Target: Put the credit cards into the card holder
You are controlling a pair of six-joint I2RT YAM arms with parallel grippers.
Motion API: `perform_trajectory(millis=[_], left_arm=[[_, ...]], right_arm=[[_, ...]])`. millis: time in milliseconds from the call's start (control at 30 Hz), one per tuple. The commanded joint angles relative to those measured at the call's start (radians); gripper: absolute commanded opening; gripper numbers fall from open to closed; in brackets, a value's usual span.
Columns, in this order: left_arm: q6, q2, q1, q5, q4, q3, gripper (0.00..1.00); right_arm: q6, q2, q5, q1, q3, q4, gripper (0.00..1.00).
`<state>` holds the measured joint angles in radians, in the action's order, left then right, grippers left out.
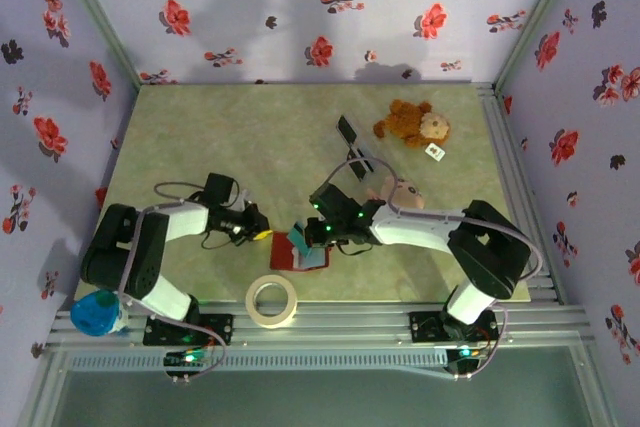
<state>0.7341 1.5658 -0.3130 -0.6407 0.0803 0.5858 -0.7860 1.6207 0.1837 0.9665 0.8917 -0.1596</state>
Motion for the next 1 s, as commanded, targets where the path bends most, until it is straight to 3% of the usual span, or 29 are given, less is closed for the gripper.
perform_trajectory(millis=[0, 267, 433, 633, 767, 967], left_arm=[[0.015, 0.033, -0.042, 0.070, -0.074, 0.054, 0.08], [-0.041, -0.094, -0.032, 0.106, 0.135, 0.111, 0.12], [-0.013, -0.174, -0.079, 0.100, 0.209, 0.106, 0.12], [0.147, -0.173, -0.176, -0.003, -0.044, -0.004, 0.18], [0.181, -0.210, -0.230, 0.067, -0.065, -0.042, 0.19], [0.196, -0.197, -0.239, 0.061, -0.140, -0.105, 0.23]], right_arm=[[0.034, -0.029, -0.063, -0.009, -0.031, -0.054, 0.00], [0.052, -0.017, -0.051, -0.008, -0.015, -0.061, 0.00], [0.041, 0.008, -0.052, -0.008, -0.022, -0.047, 0.00], [0.030, -0.028, -0.059, -0.007, -0.046, -0.007, 0.00], [0.021, -0.042, -0.023, -0.008, -0.048, 0.027, 0.00], [-0.022, -0.056, 0.017, -0.012, -0.084, 0.119, 0.00]])
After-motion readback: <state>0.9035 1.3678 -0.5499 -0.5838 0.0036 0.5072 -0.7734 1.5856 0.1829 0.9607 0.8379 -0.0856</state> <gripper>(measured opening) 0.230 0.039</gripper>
